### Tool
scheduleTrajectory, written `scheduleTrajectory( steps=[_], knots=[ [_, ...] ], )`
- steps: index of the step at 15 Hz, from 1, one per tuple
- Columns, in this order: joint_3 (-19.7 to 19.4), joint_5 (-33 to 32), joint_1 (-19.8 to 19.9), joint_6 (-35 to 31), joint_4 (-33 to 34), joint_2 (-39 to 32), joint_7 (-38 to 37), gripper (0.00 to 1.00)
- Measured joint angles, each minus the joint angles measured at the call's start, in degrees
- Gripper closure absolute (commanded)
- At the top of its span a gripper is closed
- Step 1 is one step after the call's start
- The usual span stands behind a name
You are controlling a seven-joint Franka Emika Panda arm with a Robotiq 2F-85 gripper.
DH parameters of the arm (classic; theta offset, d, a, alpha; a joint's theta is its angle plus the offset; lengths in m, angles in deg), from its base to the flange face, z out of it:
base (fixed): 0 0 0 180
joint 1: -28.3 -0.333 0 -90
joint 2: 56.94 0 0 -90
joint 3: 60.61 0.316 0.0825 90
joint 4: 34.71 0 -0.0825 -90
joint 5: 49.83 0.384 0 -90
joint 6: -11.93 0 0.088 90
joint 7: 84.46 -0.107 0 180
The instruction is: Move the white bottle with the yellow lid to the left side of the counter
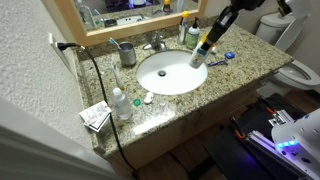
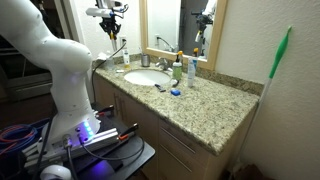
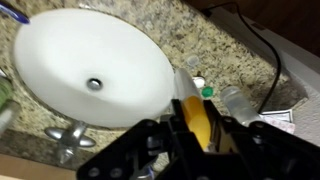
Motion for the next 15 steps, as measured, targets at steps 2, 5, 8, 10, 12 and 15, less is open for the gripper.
scheduleTrajectory(
  steps=[2, 5, 8, 10, 12, 15],
  knots=[
    [4.0, -0.9, -2.1, -6.8, 2.0, -4.2, -1.6, 0.74],
    [5.2, -1.5, -2.9, -9.3, 4.0, -7.8, -2.3, 0.94],
    [4.7, -1.6, -3.0, -8.9, 4.2, -7.9, -2.3, 0.94],
    [4.7, -2.8, -3.1, -7.9, 4.2, -7.9, -2.6, 0.94],
    [4.7, -3.3, -3.1, -7.6, 4.2, -7.8, -3.8, 0.94],
    [4.1, -3.6, -2.3, -8.6, 5.8, -10.9, -5.5, 0.74]
  ],
)
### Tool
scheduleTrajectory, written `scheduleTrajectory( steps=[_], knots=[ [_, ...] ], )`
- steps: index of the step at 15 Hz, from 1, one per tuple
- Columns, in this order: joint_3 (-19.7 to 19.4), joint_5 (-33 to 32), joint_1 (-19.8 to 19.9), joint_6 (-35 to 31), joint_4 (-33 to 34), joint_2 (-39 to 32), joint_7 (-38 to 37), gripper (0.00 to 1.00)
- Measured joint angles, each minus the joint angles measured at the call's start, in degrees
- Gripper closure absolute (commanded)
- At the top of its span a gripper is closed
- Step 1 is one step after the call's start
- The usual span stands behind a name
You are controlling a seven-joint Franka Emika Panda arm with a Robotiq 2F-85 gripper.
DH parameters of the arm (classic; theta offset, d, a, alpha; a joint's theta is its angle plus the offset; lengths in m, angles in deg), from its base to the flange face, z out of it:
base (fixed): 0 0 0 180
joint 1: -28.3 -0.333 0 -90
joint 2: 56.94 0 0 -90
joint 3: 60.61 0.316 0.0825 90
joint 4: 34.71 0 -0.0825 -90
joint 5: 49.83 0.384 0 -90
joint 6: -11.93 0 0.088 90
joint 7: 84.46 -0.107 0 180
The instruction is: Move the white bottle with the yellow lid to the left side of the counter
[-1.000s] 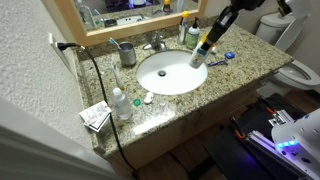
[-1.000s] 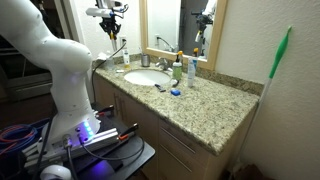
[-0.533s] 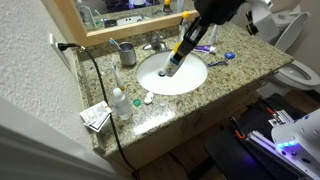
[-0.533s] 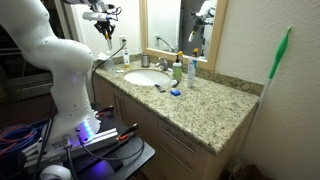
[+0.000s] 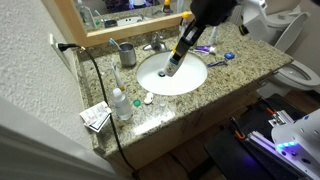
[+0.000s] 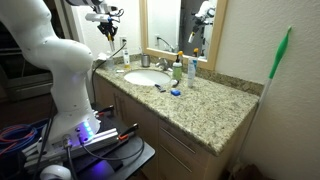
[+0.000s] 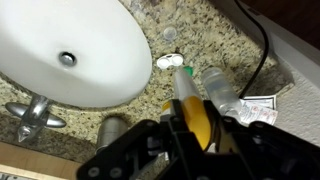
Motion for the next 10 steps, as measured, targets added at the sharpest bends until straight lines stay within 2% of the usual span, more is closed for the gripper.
scheduleTrajectory(
  steps=[2, 3, 6, 10],
  knots=[
    [-1.3, -0.5, 0.9, -1.3, 2.8, -5.5, 0.4, 0.74],
    [-1.6, -0.6, 1.1, -1.6, 3.7, -7.2, 0.4, 0.94],
    [-1.6, -1.5, 1.0, -1.0, 4.6, -9.0, -0.2, 0.94],
    [-1.5, -10.5, 1.7, -2.0, 6.2, -13.2, -6.7, 0.94]
  ],
)
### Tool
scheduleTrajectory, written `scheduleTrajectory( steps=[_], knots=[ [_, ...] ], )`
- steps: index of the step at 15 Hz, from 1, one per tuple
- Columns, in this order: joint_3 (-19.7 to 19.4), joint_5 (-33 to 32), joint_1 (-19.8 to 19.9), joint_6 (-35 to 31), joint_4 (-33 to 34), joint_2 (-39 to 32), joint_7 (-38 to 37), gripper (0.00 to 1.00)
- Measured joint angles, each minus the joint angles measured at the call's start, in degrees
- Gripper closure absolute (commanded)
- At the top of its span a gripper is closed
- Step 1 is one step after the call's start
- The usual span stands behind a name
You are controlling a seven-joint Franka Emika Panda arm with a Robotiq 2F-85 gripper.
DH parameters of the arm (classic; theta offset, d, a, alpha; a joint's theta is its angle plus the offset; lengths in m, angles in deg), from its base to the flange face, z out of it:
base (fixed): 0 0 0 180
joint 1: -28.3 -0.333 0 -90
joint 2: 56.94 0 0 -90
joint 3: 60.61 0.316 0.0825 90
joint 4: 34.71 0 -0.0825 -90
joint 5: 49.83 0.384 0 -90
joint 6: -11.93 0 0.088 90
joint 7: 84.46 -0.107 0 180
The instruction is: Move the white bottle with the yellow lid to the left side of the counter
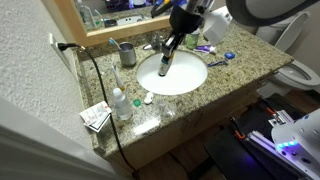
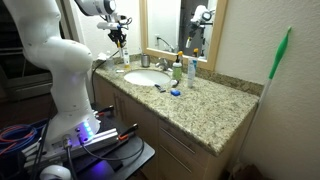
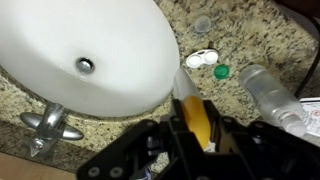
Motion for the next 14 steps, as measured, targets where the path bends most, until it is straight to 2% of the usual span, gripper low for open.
scheduleTrajectory(
  steps=[3, 4, 7, 8, 14],
  knots=[
    [-0.1, -4.7, 0.3, -2.2, 2.5, -4.6, -4.6, 0.94],
    [-0.1, -4.9, 0.3, -3.1, 3.3, -6.0, -5.2, 0.74],
    [-0.1, -4.8, 0.3, -5.3, 4.8, -8.7, -5.6, 0.74],
    [-0.1, -4.8, 0.2, -5.3, 5.1, -9.1, -5.6, 0.94],
    [-0.1, -6.3, 0.1, -2.5, 5.6, -9.2, -5.1, 0.94]
  ],
)
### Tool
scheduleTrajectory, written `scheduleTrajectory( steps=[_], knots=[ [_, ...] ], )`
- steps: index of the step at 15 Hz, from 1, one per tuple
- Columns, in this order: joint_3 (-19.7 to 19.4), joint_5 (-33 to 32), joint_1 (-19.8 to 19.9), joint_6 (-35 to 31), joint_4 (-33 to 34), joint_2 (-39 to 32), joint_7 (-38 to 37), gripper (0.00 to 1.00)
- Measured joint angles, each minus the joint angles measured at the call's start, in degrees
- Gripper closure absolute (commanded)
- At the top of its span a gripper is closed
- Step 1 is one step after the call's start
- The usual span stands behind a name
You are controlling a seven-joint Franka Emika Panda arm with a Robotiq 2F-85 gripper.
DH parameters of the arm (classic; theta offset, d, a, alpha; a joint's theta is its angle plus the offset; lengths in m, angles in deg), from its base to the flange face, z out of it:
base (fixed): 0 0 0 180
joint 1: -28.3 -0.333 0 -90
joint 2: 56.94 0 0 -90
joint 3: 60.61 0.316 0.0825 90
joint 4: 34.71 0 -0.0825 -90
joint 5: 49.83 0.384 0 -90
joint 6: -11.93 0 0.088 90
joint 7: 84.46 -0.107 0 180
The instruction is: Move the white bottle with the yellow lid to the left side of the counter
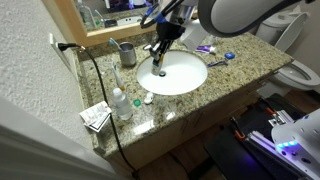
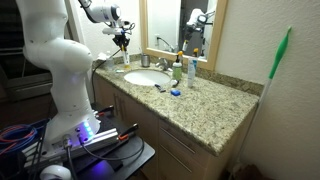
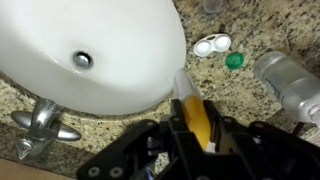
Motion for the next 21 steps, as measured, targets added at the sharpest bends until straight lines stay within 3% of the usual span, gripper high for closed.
scheduleTrajectory(
  steps=[4, 5, 19, 20, 21],
  knots=[
    [0.0, -0.5, -0.1, -0.8, 0.0, 0.0, 0.2, 0.94],
    [0.0, 1.3, -0.2, -1.5, 0.0, -0.1, 0.5, 0.74],
    [0.0, 1.6, -0.3, -1.6, 0.0, -0.1, 0.6, 0.74],
    [0.0, 1.6, -0.3, -1.6, 0.0, -0.1, 0.6, 0.94],
    [0.0, 1.6, -0.3, -1.6, 0.0, -0.1, 0.6, 0.94]
  ],
)
